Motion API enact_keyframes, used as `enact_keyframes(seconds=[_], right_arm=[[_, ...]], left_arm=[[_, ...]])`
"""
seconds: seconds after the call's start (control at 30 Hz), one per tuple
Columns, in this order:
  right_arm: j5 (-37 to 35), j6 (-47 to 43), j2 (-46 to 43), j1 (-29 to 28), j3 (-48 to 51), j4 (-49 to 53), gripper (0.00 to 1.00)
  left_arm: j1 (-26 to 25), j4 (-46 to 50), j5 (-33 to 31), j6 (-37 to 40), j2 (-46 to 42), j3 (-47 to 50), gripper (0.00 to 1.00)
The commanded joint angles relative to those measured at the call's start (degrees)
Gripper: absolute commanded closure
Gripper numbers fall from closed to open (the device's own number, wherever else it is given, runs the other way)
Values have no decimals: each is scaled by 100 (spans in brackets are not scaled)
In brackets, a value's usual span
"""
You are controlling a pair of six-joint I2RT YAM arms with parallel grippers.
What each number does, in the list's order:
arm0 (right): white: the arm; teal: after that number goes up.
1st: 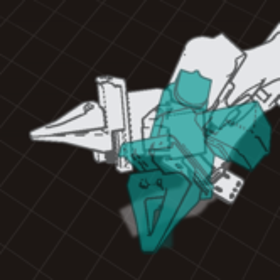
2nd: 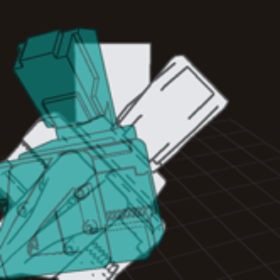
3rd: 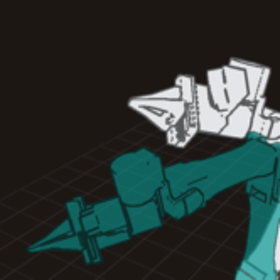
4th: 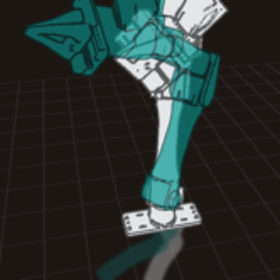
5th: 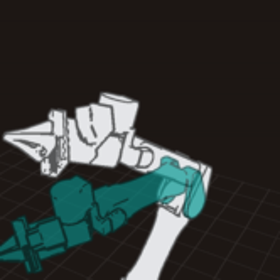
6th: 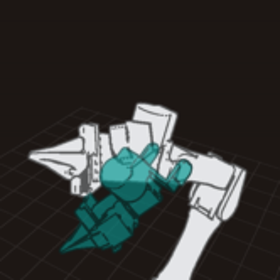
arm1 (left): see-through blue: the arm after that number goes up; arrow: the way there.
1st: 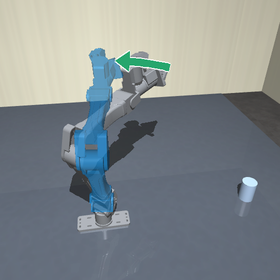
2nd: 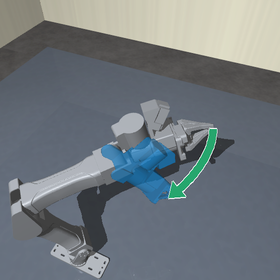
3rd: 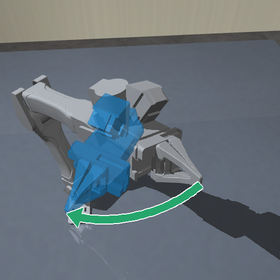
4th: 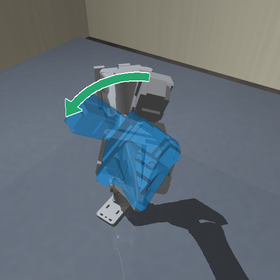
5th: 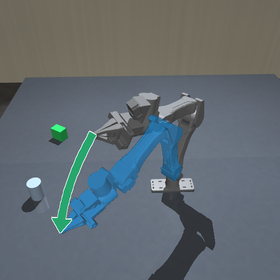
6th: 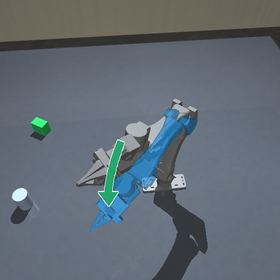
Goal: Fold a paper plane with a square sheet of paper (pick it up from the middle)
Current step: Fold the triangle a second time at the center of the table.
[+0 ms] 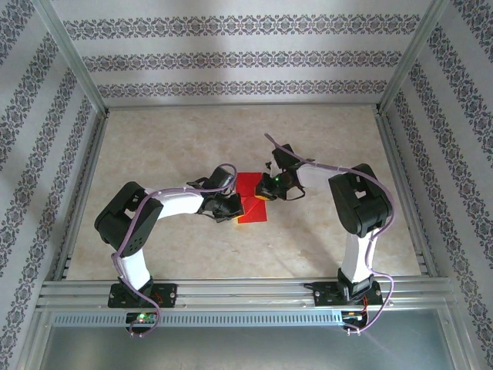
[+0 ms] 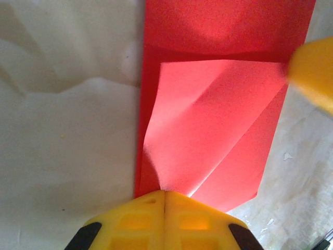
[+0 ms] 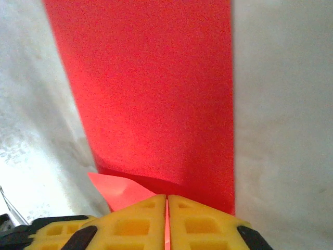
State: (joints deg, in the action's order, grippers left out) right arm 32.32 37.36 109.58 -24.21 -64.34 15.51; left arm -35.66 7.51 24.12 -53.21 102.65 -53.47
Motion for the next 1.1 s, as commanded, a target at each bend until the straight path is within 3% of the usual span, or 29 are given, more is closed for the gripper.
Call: enact_keyframes(seconds=[0.0, 0.37, 0.9, 1.07], right_arm=[[-111, -567, -390, -91, -132, 203, 92], [-270, -371, -239, -777, 189, 58, 99], [-276, -353, 211, -842, 189, 62, 100], [-333, -353, 300, -823, 244, 58, 100]], left_arm=[[-62, 609, -212, 41, 189, 110, 100], [-56, 673, -223, 65, 233, 52, 100], [-55, 804, -260, 117, 71, -22, 100], [-66, -202, 238, 144, -293, 179, 95]])
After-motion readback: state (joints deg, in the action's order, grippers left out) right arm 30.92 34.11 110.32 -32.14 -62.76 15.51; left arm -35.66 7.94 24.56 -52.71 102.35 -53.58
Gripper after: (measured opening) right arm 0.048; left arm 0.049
